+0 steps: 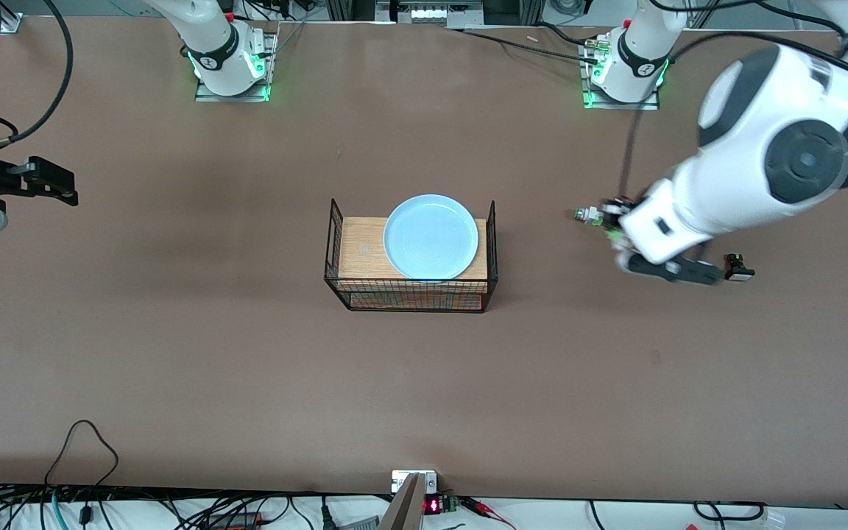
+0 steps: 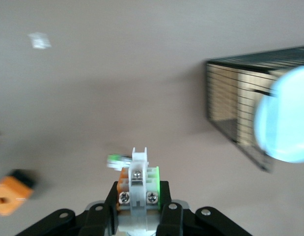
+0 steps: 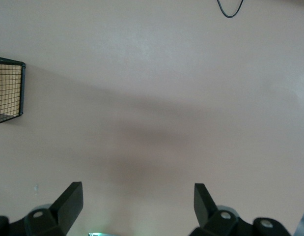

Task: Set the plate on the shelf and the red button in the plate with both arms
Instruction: 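Carry the button switch with the left gripper over the plate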

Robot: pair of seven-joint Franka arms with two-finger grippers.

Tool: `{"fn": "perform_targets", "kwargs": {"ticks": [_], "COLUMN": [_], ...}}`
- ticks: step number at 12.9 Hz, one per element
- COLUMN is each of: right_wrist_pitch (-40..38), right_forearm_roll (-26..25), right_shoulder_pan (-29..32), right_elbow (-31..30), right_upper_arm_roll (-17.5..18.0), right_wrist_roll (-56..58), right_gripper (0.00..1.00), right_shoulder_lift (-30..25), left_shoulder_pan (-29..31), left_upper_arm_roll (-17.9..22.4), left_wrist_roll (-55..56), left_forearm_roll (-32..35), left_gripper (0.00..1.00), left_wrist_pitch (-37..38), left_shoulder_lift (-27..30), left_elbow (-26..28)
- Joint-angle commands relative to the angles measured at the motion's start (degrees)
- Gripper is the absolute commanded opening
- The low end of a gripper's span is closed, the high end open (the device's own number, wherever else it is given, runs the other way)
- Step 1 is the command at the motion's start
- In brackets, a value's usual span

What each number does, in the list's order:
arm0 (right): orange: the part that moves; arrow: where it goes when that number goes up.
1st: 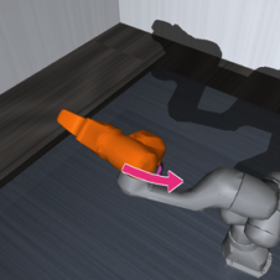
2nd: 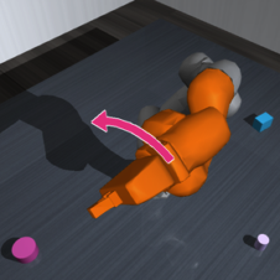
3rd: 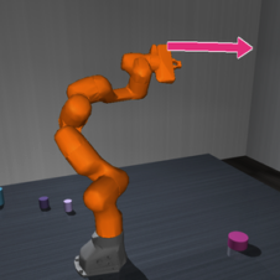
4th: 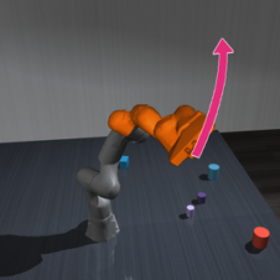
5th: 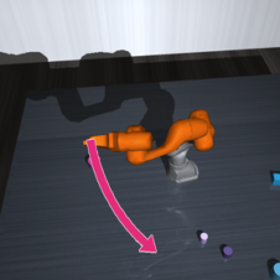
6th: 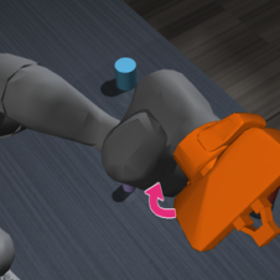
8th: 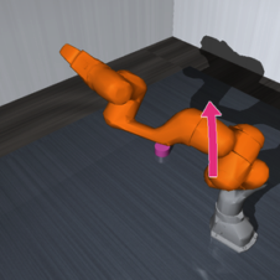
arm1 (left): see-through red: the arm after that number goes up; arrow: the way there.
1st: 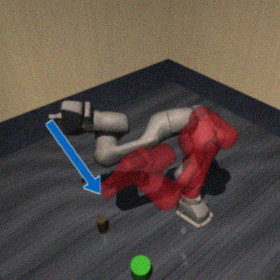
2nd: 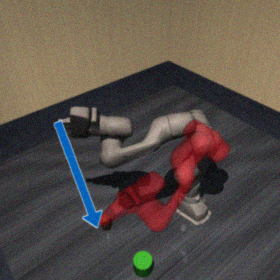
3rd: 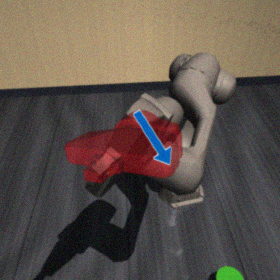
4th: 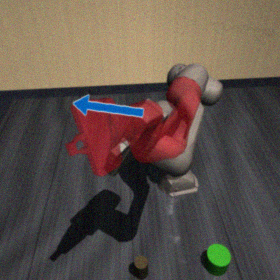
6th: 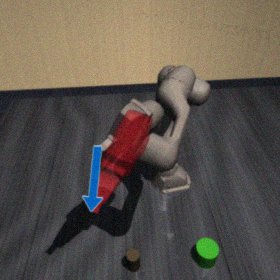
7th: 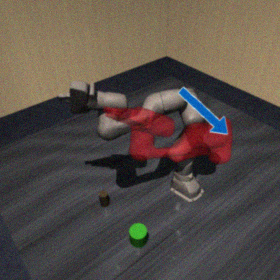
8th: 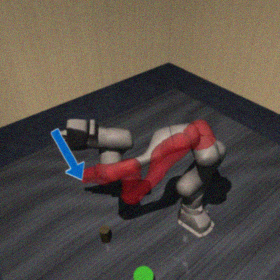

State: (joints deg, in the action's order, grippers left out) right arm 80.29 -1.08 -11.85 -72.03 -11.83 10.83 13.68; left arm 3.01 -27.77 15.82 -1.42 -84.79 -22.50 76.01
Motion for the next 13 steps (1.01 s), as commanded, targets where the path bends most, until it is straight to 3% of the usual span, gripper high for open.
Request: {"fn": "perform_targets", "kwargs": {"ticks": [1, 3, 6, 10, 13], "right_wrist_pitch": [2.6, 6.4, 7.5, 3.0, 3.0], "right_forearm_roll": [1.4, 1.4, 1.2, 0.6, 0.6], "right_shoulder_pan": [1.0, 1.7, 1.8, 1.0, 1.4], "right_elbow": [-8.9, -15.6, -21.6, -13.3, -13.1], "right_upper_arm_roll": [0.8, 0.8, 1.0, 1.2, 1.0], "right_wrist_roll": [-0.5, -0.5, -0.3, 0.2, 0.2], "right_gripper": [1.0, 1.0, 1.0, 1.0, 1.0], "right_shoulder_lift": [-6.7, -10.8, -14.5, -9.0, -8.8], "left_shoulder_pan": [-2.7, -10.3, -16.3, -20.5, -22.7], "left_upper_arm_roll": [-4.2, -3.8, -2.7, -2.6, -2.1], "left_wrist_roll": [3.8, 7.1, 7.6, 5.8, 4.7], "left_forearm_roll": [-3.0, -2.7, -1.8, 8.9, 11.1], "left_gripper": [0.13, 0.13, 0.13, 0.17, 0.17], "left_wrist_pitch": [0.4, -4.8, -16.7, -22.8, -23.8], "left_shoulder_lift": [-3.9, -6.3, -11.3, -17.0, -18.7], "left_elbow": [-5.7, -9.1, -9.3, -9.3, -8.6]}}
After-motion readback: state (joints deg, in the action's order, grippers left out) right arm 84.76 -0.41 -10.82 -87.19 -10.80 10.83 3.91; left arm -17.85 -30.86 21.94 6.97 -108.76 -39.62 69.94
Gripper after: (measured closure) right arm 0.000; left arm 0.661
